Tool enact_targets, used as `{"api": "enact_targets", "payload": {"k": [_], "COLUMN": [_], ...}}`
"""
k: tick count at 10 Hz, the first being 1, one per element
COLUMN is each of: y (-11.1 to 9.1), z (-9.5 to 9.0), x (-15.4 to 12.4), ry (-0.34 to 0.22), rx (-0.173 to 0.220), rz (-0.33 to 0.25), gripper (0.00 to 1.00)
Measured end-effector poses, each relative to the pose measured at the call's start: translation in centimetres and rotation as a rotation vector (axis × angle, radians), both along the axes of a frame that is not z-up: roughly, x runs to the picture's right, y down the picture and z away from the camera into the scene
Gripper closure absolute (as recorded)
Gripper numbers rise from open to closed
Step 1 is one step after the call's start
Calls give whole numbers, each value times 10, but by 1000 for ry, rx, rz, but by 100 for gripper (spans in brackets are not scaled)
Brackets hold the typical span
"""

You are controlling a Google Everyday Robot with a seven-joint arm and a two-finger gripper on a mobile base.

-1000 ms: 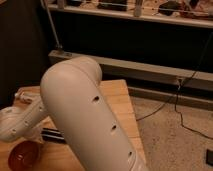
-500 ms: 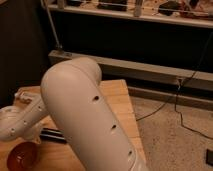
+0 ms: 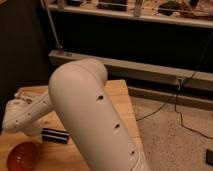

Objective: Place the eraser in the ceramic cup

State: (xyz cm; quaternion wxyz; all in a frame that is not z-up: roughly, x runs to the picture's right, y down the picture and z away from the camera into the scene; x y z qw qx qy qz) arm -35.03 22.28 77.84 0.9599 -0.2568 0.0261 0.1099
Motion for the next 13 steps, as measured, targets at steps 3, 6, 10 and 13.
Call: {"api": "enact_targets", "payload": {"k": [3,6,10,13], "y": [2,10,13,14], "z": [6,11,16,19], "x": [-2,0,0,-4], "ry": [-15,-14,-20,-42], "rx": [-14,-26,-33,-66], "rz": [-26,-27,2,29], "gripper": [35,35,35,35]}}
